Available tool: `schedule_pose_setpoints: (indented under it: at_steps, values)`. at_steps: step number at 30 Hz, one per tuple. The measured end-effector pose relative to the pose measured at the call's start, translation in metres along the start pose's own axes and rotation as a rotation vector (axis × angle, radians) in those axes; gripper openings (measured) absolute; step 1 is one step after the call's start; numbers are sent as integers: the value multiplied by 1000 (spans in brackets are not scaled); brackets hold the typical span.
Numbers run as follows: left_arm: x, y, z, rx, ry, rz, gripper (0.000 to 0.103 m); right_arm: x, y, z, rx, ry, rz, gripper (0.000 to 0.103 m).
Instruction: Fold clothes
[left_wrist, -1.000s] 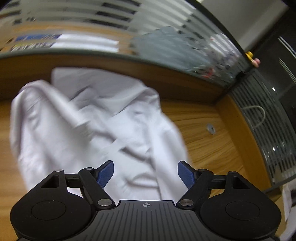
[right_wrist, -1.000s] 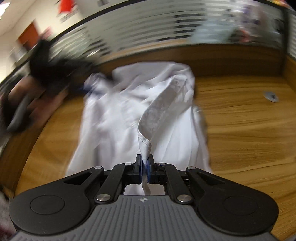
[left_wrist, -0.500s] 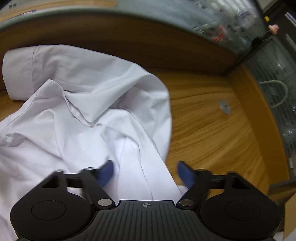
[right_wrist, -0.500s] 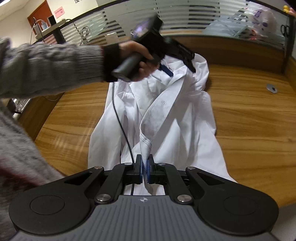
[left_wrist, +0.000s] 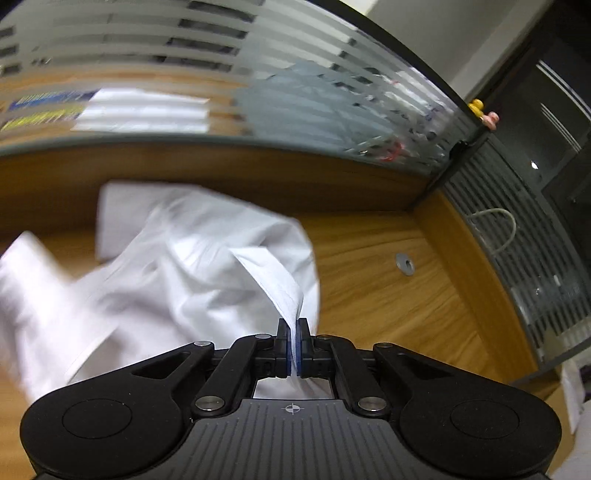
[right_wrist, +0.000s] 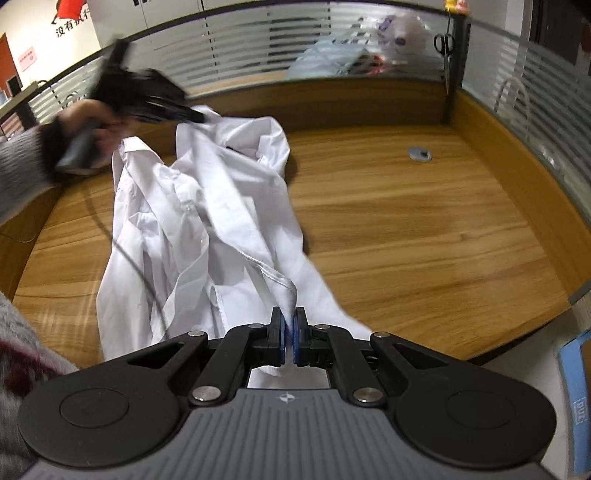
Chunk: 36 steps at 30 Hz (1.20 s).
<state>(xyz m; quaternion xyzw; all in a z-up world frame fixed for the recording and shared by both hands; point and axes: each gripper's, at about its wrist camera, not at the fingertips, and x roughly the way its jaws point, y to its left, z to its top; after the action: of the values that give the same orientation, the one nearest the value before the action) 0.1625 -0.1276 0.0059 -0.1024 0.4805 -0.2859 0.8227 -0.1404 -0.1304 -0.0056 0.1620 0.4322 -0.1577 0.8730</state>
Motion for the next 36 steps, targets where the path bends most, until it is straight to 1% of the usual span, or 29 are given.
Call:
schedule_pose_setpoints:
  at_steps: [4, 6, 9, 11, 13, 14, 15, 16, 17, 18, 20, 21, 23, 25, 28, 29, 31, 33, 35, 36]
  values:
    - [-23, 32, -45, -56, 74, 51, 4, 17, -9, -10, -18, 87, 21, 5]
    - [-20, 43, -71, -94, 118, 72, 4, 31, -10, -17, -29, 140, 23, 5]
    - [-11, 55, -106, -102, 178, 117, 4, 53, -11, -24, -50, 214, 22, 5]
    - [-2, 63, -124, -112, 198, 133, 5, 65, -11, -27, -77, 256, 30, 5]
    - [4, 65, -135, -99, 200, 153, 6, 76, -9, -25, -105, 289, 32, 8]
    - [3, 66, -138, -92, 191, 162, 10, 82, -8, -24, -119, 305, 33, 8]
    - [1, 65, -139, -85, 176, 158, 11, 85, -8, -22, -134, 314, 32, 9]
    - [-4, 63, -141, -80, 156, 148, 12, 85, -7, -17, -143, 311, 35, 12]
    - [-9, 63, -143, -80, 138, 138, 19, 84, -8, -11, -143, 301, 43, 18]
    - [-14, 65, -144, -90, 121, 128, 28, 83, -9, -2, -136, 284, 50, 21]
    - [-29, 72, -151, -124, 80, 124, 36, 83, -12, 16, -119, 244, 60, 28]
    - [-36, 78, -155, -141, 58, 134, 36, 84, -13, 26, -112, 223, 63, 31]
    - [-46, 85, -160, -161, 9, 188, 36, 88, -16, 46, -99, 183, 61, 41]
    - [-47, 89, -162, -190, -7, 249, 36, 95, -21, 68, -77, 151, 61, 43]
    - [-47, 100, -165, -264, -28, 298, 37, 114, -28, 99, -48, 128, 87, 48]
    - [-46, 104, -166, -288, -36, 316, 39, 122, -30, 110, -43, 123, 97, 50]
    - [-52, 114, -171, -333, -50, 345, 40, 139, -32, 129, -48, 121, 115, 55]
    - [-46, 116, -170, -365, -64, 360, 41, 161, -33, 146, -52, 122, 132, 57]
    - [-40, 117, -168, -381, -72, 377, 42, 186, -35, 163, -40, 129, 156, 63]
    - [-36, 117, -166, -389, -74, 385, 46, 200, -36, 170, -25, 135, 166, 65]
